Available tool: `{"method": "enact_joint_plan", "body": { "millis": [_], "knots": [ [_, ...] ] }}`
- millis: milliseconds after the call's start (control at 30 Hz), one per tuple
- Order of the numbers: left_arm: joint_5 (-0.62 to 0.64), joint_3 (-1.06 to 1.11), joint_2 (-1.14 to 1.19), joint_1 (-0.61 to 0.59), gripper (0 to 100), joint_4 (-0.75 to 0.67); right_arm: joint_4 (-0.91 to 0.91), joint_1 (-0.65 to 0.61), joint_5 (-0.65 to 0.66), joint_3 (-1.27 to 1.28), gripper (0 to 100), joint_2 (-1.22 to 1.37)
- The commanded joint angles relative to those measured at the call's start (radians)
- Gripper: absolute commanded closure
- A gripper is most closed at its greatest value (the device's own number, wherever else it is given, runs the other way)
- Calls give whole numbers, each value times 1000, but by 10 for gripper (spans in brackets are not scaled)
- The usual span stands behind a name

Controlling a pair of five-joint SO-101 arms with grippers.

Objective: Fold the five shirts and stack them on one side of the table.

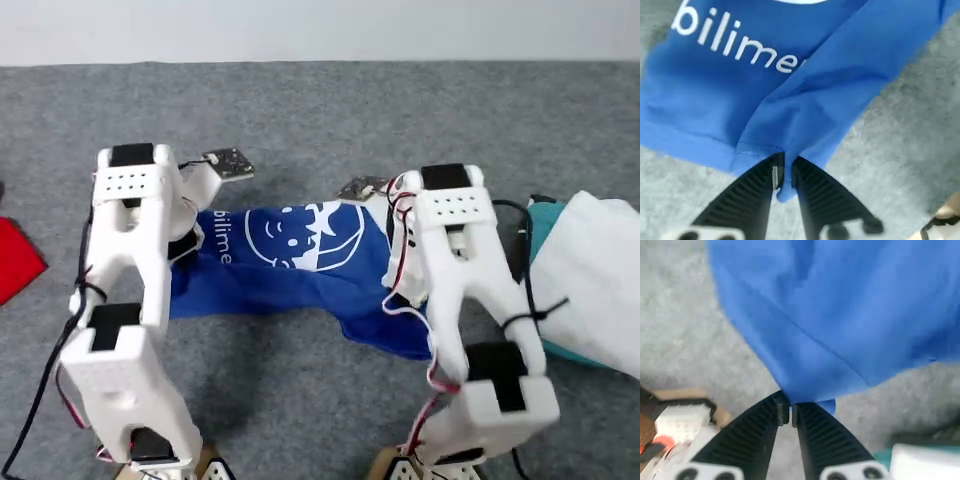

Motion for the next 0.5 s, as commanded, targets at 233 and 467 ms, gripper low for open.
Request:
{"method": "enact_joint_plan", "body": {
  "millis": [233,467],
  "knots": [
    [31,-275,78,-17,877,74,4,42,-57,-176,764,120],
    [32,-331,-12,-11,876,74,137,13,-57,-437,754,87]
  ]
}}
